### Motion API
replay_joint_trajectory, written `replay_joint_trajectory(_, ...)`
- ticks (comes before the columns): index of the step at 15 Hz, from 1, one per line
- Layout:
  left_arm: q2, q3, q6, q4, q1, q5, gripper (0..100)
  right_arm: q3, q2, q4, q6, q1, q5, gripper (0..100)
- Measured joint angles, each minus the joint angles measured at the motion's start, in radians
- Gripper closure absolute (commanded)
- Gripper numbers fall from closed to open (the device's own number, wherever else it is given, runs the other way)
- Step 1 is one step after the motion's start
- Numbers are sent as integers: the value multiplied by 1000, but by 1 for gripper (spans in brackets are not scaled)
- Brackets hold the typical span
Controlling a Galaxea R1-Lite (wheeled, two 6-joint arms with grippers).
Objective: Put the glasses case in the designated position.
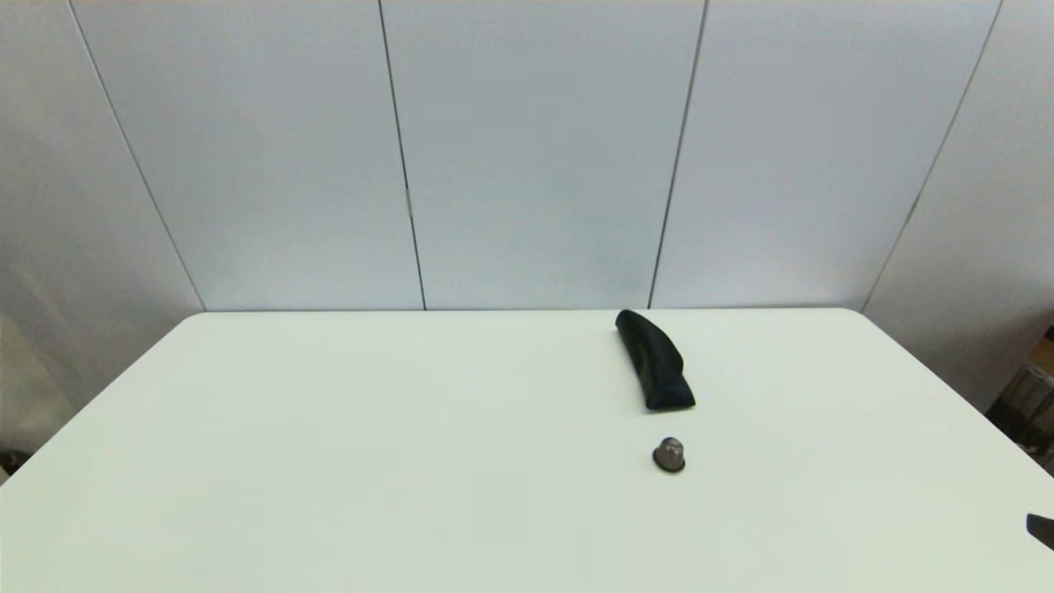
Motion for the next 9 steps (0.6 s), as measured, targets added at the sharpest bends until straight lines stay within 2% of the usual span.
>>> replay_joint_trajectory(9, 0, 0, 0, -1, 0, 0, 0, 194, -203, -39, -7, 17, 31, 0)
